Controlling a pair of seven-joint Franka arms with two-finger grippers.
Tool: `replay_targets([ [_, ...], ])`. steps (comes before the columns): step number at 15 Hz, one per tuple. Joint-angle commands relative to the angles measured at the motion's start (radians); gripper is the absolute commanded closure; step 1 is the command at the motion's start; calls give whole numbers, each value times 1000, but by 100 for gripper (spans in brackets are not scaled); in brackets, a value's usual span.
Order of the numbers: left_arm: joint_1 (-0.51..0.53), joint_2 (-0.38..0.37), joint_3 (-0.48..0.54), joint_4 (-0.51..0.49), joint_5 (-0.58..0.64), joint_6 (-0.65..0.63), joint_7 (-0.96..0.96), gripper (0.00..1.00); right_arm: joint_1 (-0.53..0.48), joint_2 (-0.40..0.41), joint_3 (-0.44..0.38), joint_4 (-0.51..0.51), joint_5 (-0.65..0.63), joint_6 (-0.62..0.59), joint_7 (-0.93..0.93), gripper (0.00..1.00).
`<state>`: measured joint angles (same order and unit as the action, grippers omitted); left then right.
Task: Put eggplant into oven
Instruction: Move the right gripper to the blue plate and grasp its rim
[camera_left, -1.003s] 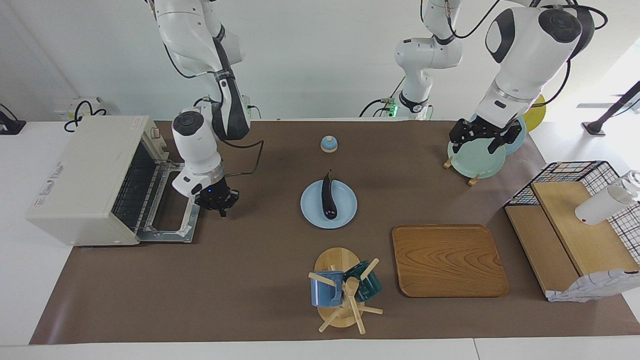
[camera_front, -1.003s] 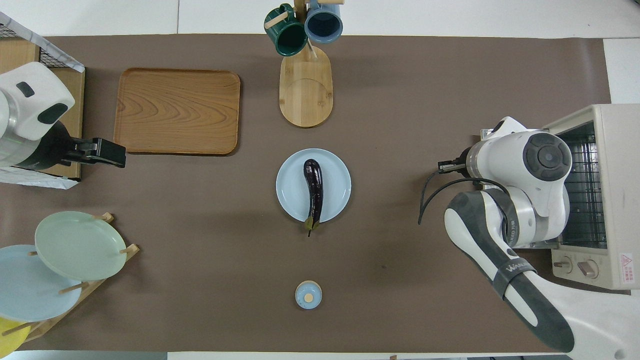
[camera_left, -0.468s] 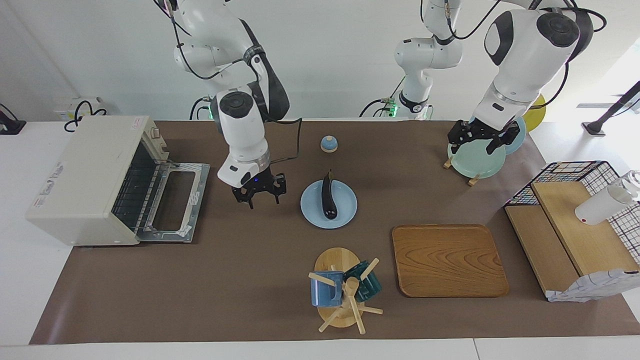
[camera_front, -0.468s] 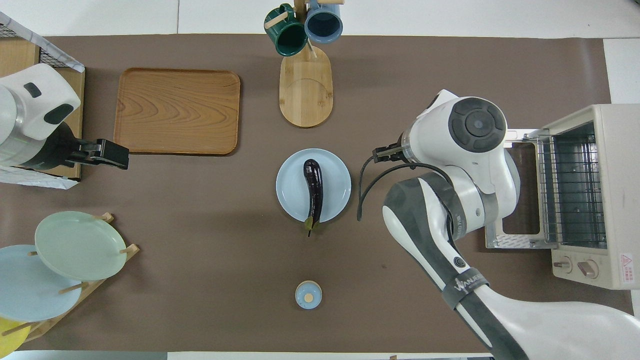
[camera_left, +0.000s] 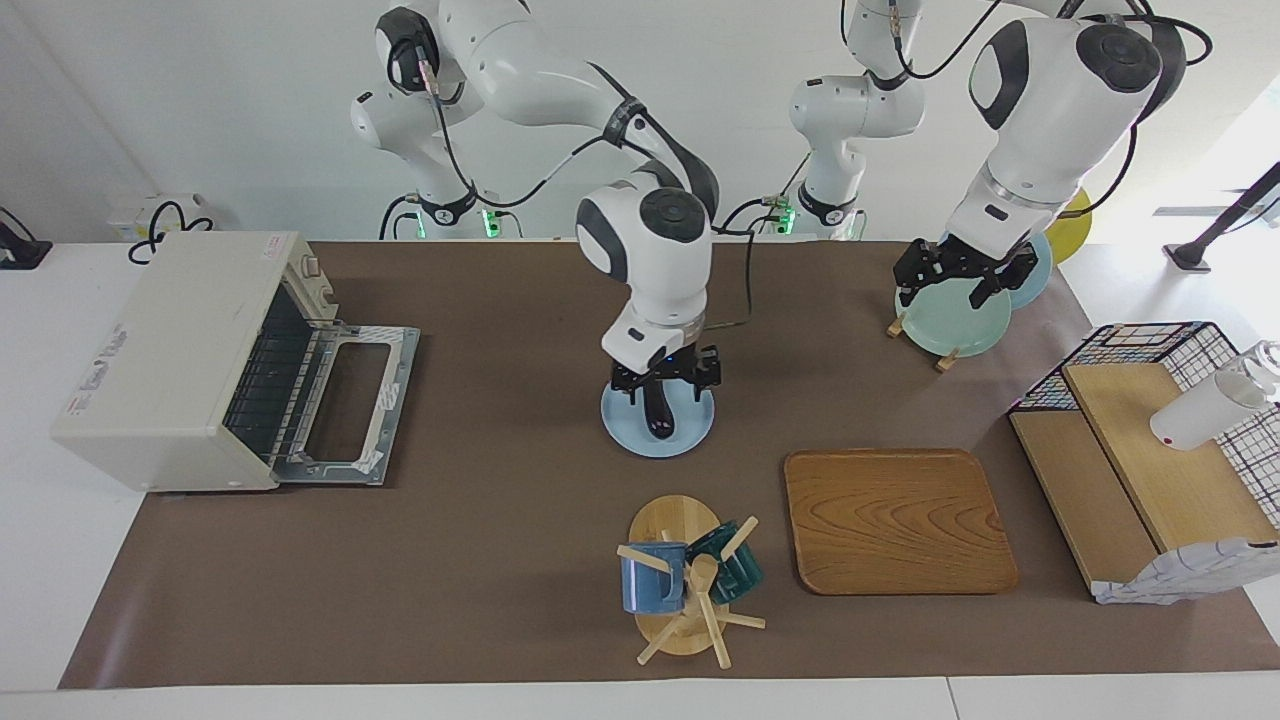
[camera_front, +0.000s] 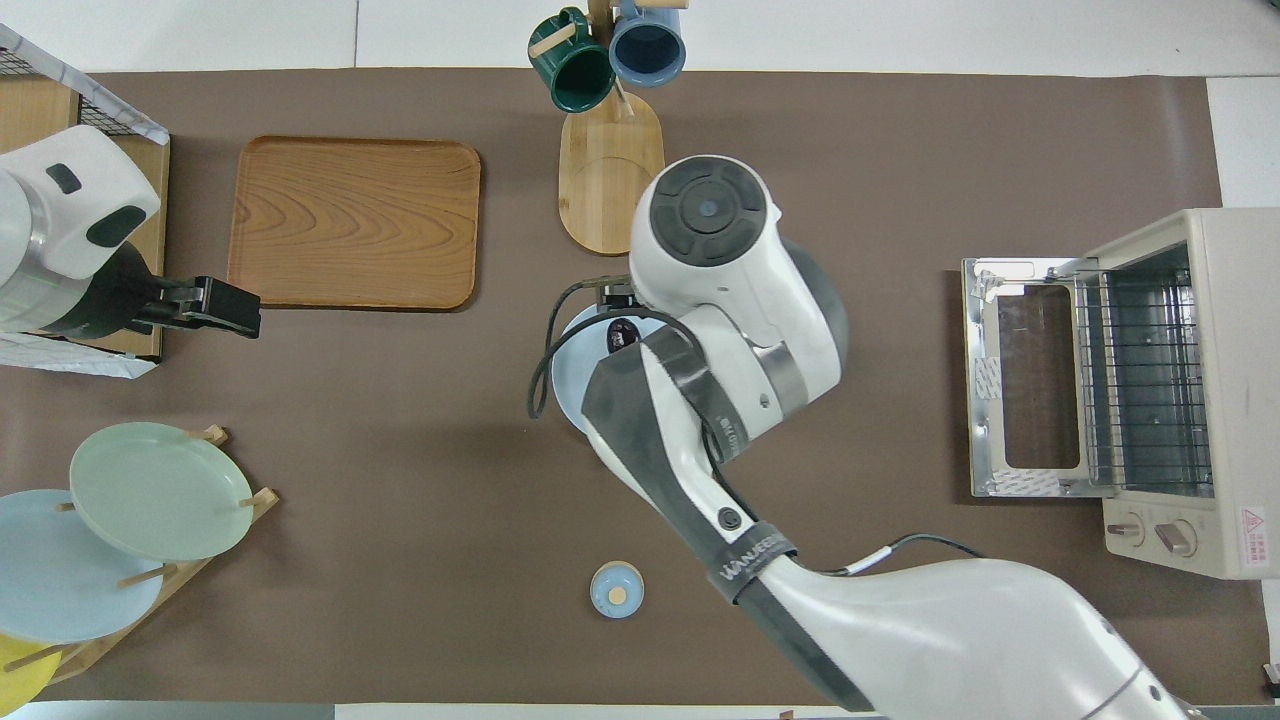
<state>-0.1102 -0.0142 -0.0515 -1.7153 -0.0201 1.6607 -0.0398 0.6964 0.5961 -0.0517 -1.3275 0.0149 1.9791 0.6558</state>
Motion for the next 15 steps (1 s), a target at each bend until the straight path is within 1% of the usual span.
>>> replay_targets([
  [1, 4, 0, 1, 16, -11, -22, 6, 0, 38, 31, -7, 56, -6, 19, 51, 0],
  [2, 6, 0, 1, 14, -12, -22, 6, 0, 76, 33, -7, 50, -13, 49, 70, 0],
  [4, 6, 0, 1, 13, -11, -19, 5, 0, 119, 59, -7, 7, -70, 96, 122, 0],
  [7, 7, -7, 1, 8, -11, -18, 1, 0, 126, 67, -7, -8, -108, 110, 133, 0],
  [8, 9, -10, 2, 6, -11, -18, 3, 0, 129, 67, -7, -30, -113, 118, 133, 14],
  [9, 10, -10, 2, 6, -11, -18, 1, 0, 132, 65, -7, -48, -125, 133, 127, 22],
  [10, 9, -12, 4, 6, -11, -18, 1, 0, 132, 65, -7, -70, -150, 147, 127, 34],
  [11, 9, -13, 4, 6, -11, -18, 1, 0, 133, 65, -5, -81, -156, 159, 127, 43],
  [13, 9, -15, 4, 6, -11, -24, 1, 0, 143, 67, -7, -107, -158, 182, 127, 56],
  [14, 7, -16, 4, 8, -11, -25, 1, 0, 149, 65, -5, -130, -159, 204, 128, 60],
  [15, 7, -16, 4, 8, -11, -27, 1, 0, 150, 64, -7, -146, -159, 220, 128, 60],
])
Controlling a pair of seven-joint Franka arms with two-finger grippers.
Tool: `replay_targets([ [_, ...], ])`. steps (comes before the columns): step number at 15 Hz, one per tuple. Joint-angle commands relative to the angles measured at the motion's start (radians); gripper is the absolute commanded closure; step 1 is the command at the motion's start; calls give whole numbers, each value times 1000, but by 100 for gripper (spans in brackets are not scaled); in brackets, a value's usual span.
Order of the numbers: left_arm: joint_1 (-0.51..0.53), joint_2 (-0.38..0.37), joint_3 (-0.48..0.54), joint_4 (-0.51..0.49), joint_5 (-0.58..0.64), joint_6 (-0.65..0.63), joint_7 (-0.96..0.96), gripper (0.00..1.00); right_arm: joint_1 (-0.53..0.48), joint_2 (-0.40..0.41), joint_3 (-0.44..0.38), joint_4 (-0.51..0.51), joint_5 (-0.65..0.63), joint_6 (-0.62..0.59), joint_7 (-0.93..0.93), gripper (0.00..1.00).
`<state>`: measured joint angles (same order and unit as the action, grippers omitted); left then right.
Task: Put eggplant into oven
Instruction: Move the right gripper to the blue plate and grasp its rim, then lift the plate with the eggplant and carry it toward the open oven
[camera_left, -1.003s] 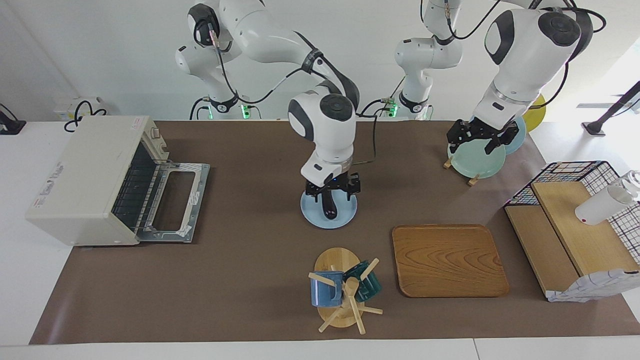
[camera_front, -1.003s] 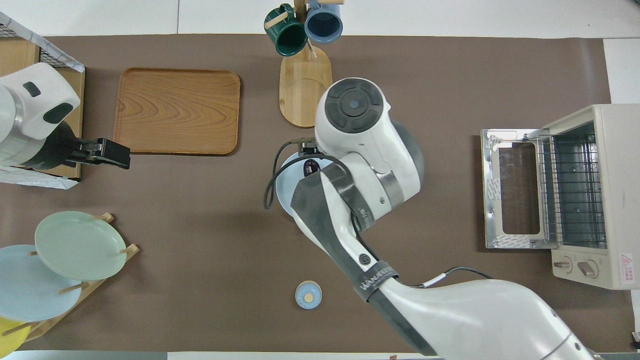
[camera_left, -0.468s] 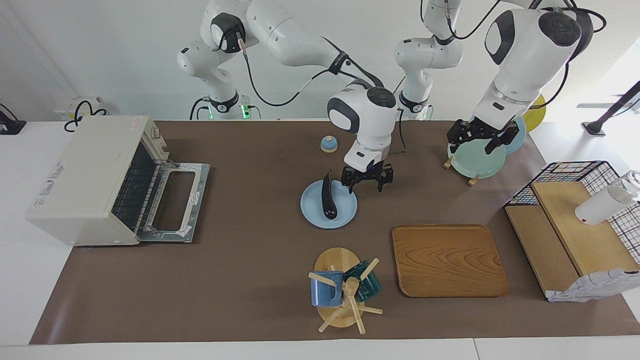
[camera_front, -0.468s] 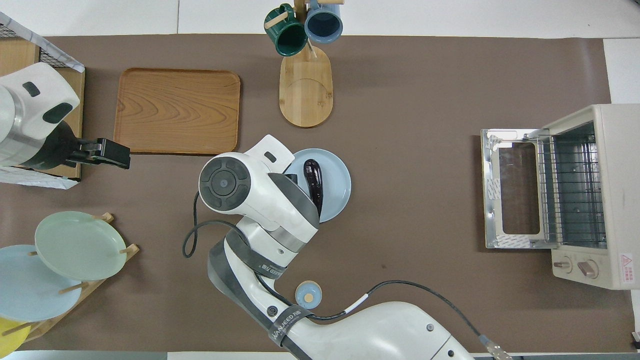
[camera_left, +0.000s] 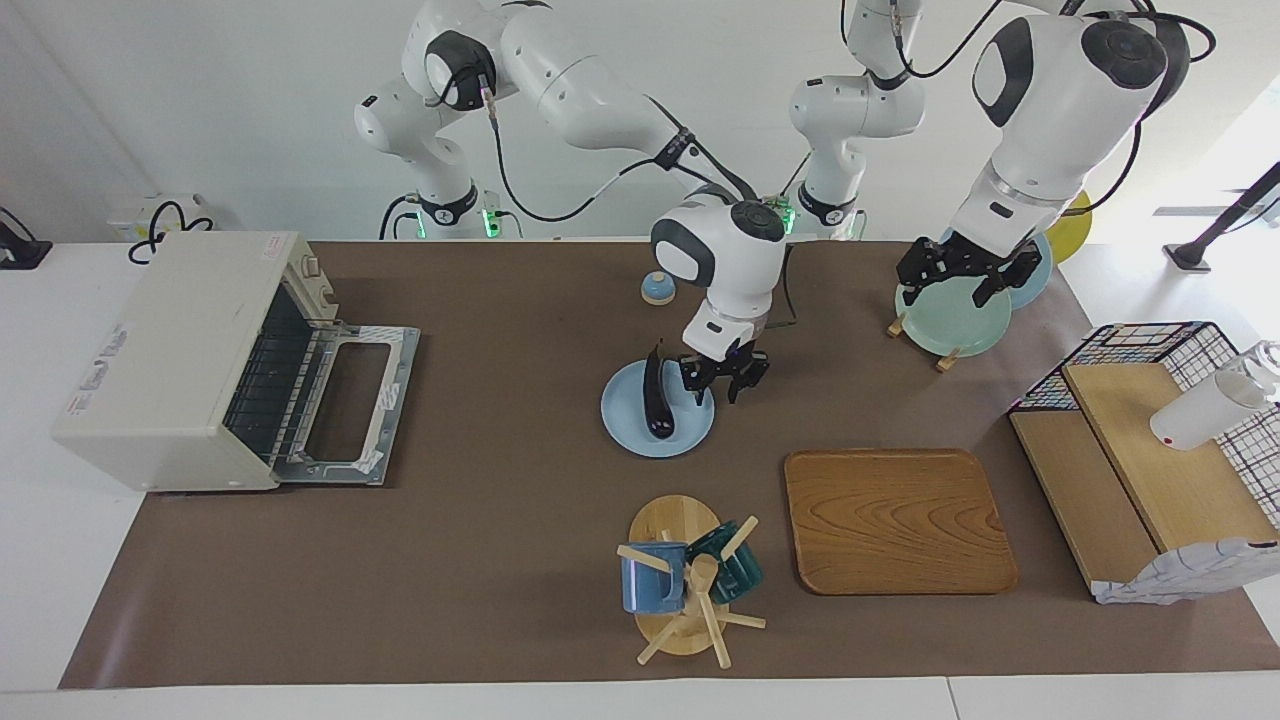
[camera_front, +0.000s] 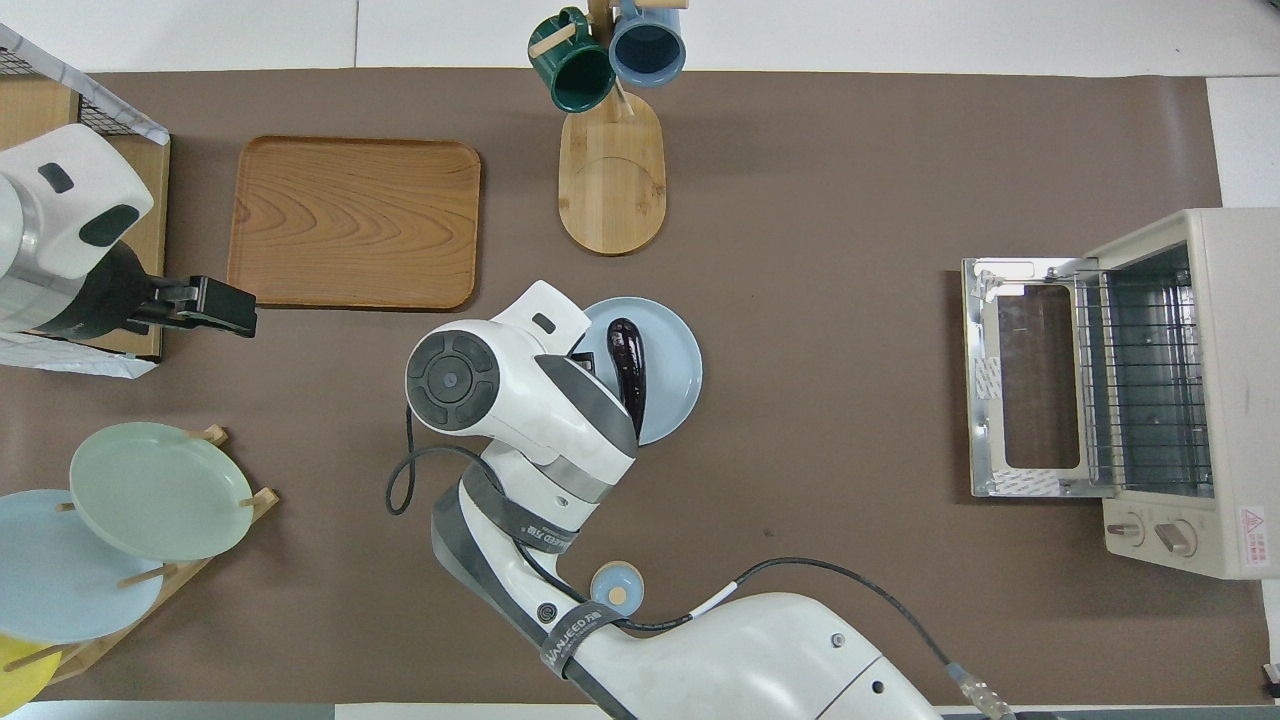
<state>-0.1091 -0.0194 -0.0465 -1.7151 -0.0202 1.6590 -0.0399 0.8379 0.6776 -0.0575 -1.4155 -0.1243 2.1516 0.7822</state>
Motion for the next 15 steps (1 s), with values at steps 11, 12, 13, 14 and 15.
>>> replay_targets([
  [11, 9, -11, 2, 8, -10, -18, 2, 0, 9, -52, -1, -42, -150, -139, -6, 100],
  [12, 8, -10, 2, 8, -10, -18, 2, 0, -6, -70, -2, -39, -165, -200, -18, 100],
  [13, 8, -11, 2, 8, -10, -18, 2, 0, -22, -99, -8, -48, -167, -264, -33, 100],
  [14, 9, -10, 2, 8, -10, -18, 2, 0, -52, -131, -8, -60, -169, -310, -65, 100],
  [15, 8, -10, 2, 8, -10, -18, 2, 0, -90, -163, -10, -77, -169, -347, -116, 100],
])
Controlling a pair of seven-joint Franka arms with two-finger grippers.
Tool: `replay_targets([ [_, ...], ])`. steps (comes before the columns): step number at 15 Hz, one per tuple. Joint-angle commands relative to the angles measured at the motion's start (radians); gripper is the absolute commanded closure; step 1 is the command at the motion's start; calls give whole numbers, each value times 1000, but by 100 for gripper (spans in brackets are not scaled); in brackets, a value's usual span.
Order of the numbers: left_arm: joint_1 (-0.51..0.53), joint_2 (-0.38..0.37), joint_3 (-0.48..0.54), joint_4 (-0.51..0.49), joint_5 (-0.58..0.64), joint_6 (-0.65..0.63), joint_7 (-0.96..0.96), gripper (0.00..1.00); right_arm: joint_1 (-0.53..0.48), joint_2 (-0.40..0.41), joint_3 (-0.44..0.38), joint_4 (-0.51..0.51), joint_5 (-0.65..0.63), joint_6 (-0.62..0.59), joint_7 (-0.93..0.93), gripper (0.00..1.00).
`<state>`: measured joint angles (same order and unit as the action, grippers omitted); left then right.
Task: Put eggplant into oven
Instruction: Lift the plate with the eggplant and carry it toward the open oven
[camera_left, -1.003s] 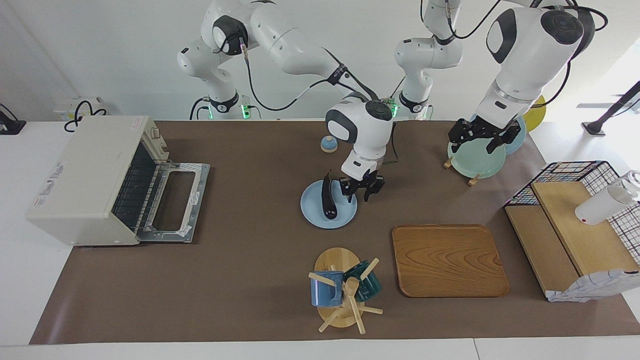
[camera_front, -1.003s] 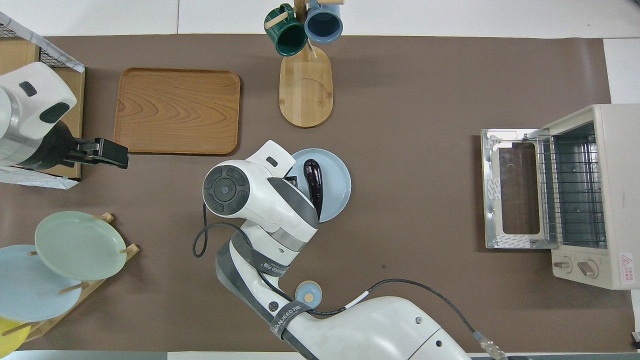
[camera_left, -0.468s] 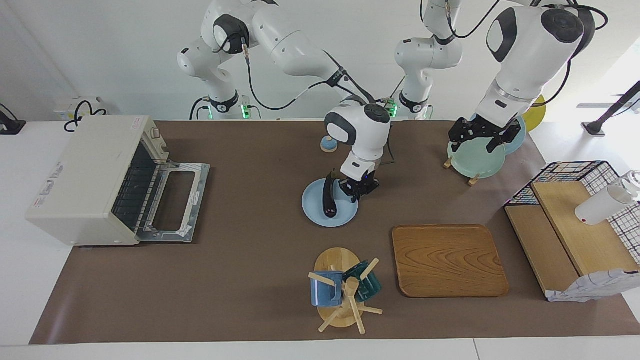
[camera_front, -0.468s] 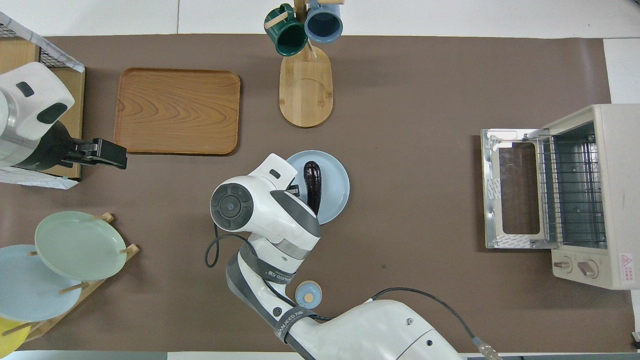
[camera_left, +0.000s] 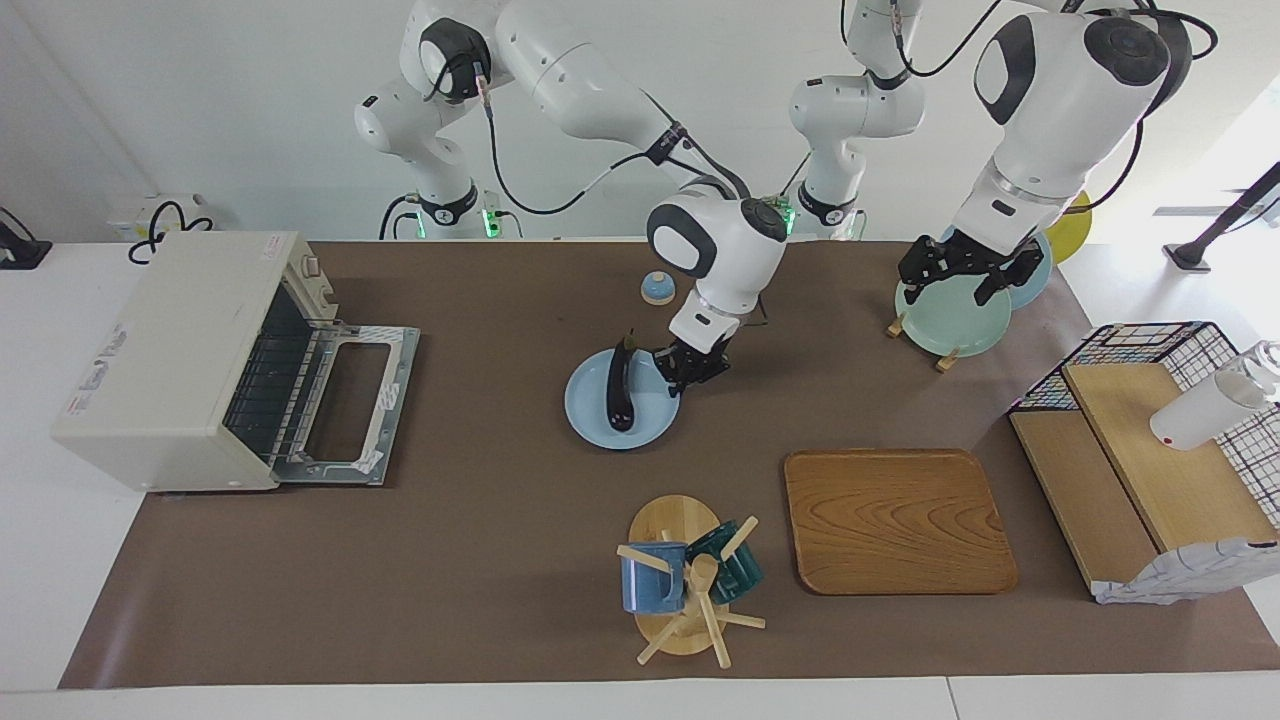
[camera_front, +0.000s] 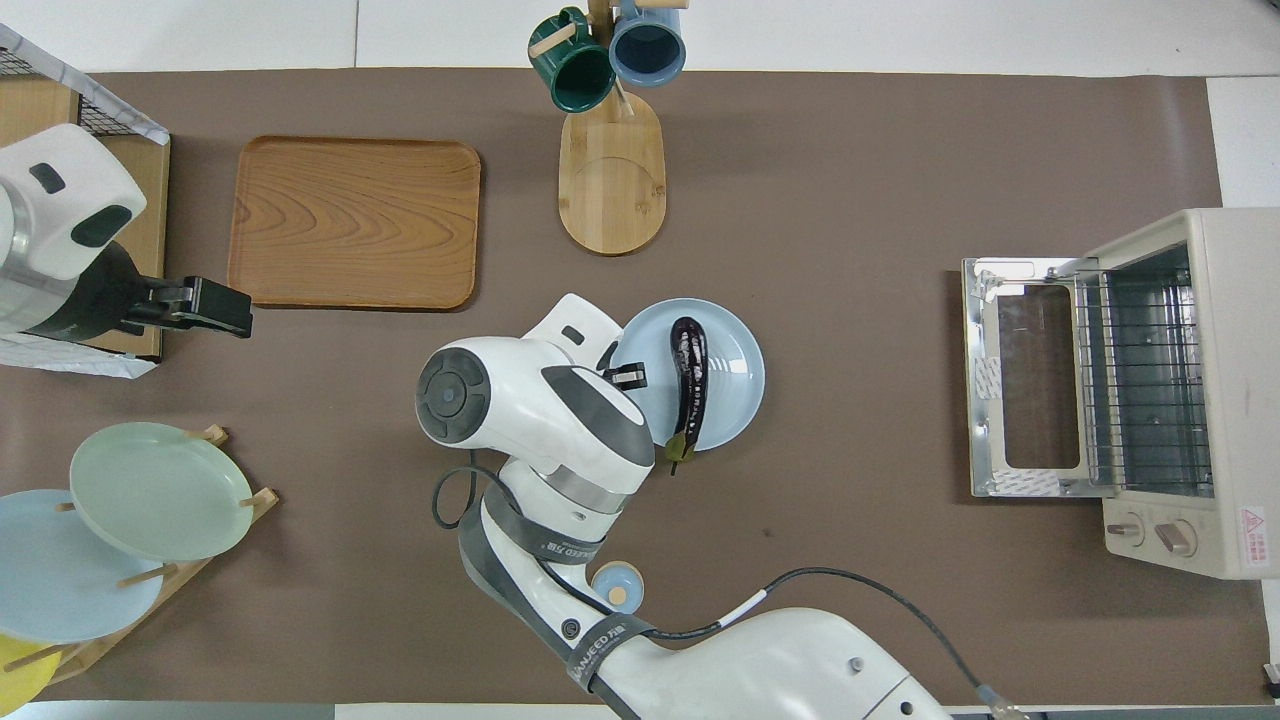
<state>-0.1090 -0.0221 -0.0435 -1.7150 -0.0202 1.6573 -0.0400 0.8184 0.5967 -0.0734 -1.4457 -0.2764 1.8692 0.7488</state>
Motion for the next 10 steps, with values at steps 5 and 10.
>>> replay_targets([
  [5, 8, -7, -1, 8, -10, -16, 2, 0, -256, -334, 6, -336, -18, -53, -300, 100],
  [10, 8, -7, -1, 8, -10, -16, 2, 0, -433, -524, 6, -518, -20, -27, -515, 100],
])
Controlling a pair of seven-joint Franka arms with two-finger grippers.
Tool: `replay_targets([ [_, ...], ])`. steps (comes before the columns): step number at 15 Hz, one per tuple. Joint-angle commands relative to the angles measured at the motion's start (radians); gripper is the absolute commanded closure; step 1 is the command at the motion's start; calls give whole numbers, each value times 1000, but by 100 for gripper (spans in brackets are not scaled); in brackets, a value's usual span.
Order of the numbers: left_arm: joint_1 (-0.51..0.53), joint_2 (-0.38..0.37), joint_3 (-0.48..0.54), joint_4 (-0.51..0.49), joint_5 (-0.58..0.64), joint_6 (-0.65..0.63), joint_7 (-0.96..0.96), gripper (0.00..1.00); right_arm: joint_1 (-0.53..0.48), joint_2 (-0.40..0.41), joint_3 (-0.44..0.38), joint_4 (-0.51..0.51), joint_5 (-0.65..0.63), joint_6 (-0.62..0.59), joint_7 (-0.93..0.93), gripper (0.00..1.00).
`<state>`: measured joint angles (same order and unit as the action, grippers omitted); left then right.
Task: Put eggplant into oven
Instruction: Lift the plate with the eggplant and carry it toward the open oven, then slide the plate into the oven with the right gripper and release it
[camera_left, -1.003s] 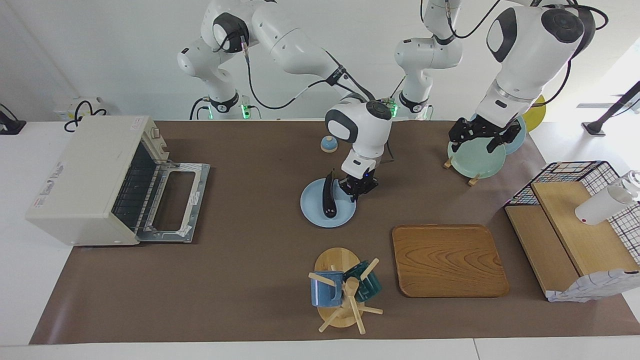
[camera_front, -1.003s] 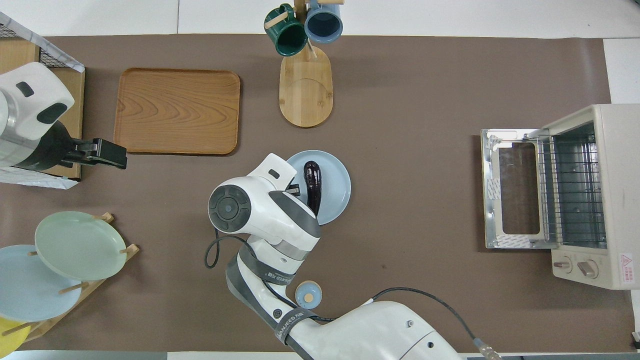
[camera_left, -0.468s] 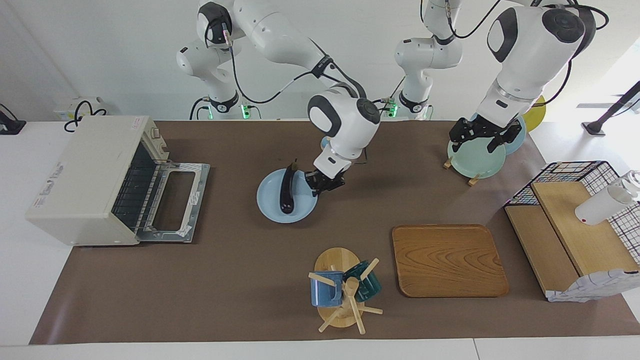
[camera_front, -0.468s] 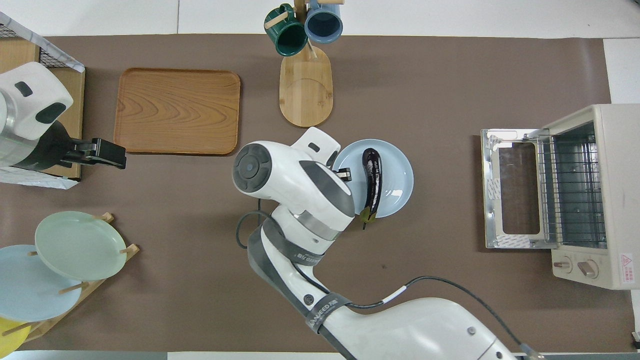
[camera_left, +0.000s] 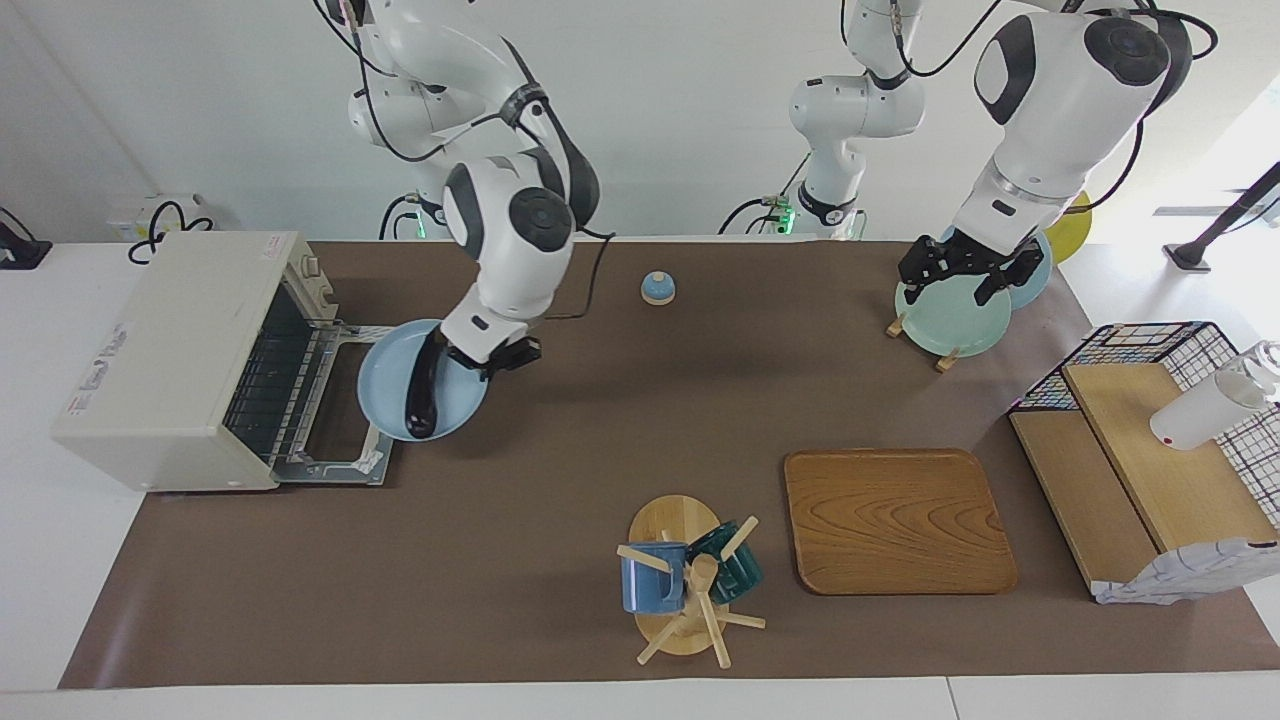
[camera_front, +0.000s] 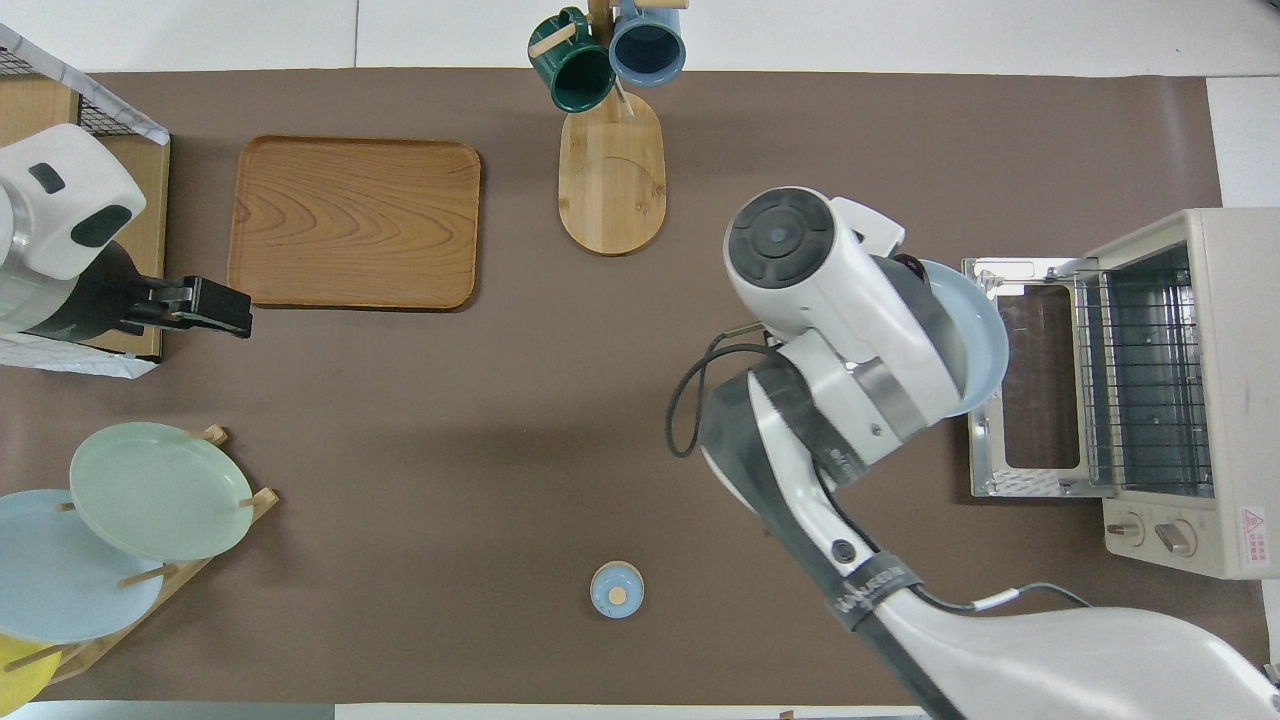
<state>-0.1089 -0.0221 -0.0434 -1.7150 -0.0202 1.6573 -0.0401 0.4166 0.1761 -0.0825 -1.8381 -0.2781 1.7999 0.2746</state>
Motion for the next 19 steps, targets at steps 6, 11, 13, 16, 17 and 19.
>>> replay_targets([
  [6, 8, -7, -1, 8, -10, -16, 2, 0, -185, -231, 15, -309, -47, 136, -124, 100],
  [11, 8, -7, -1, 8, -10, -16, 2, 0, -335, -227, 15, -329, -47, 220, -304, 100],
  [13, 8, -7, -1, 8, -10, -16, 2, 0, -338, -231, 15, -348, -47, 222, -304, 100],
  [16, 8, -7, -1, 8, -10, -16, 2, 0, -384, -236, 15, -397, -47, 309, -357, 100],
  [17, 8, -7, -1, 8, -10, -16, 2, 0, -406, -250, 15, -430, -47, 352, -376, 100],
  [19, 8, -7, -1, 8, -10, -16, 2, 0, -444, -264, 15, -484, -47, 418, -400, 100],
])
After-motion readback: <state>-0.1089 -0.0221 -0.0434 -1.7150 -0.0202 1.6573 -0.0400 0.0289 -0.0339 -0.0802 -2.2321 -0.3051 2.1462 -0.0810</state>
